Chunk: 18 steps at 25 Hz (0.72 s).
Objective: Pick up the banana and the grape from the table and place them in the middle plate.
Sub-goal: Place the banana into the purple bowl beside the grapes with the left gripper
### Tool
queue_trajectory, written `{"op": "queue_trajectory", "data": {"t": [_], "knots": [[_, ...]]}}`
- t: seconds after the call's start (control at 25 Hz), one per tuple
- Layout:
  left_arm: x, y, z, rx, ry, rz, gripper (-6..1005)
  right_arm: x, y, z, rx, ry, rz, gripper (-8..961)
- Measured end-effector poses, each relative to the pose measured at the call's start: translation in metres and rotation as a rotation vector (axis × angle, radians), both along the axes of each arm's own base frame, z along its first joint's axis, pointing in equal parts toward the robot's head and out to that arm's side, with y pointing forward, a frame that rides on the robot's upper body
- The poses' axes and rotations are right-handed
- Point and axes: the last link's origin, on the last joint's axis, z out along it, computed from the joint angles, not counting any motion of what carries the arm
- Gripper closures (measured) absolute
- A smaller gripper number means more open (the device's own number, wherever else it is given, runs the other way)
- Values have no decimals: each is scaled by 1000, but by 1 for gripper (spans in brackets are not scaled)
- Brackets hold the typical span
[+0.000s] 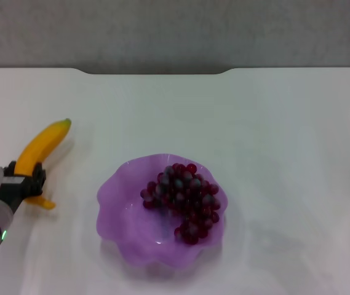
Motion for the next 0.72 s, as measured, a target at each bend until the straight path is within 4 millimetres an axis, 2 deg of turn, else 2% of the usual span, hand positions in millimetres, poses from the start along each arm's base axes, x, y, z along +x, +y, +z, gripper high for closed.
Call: {"op": "queue_trajectory", "data": {"t": [0.48, 0.72], "knots": [[49, 1, -16, 13, -89, -186, 482, 7, 2, -2, -19, -9, -46, 953], [86, -19, -18, 41, -132, -384, 482, 10, 0, -1, -19, -12, -56, 953]]}}
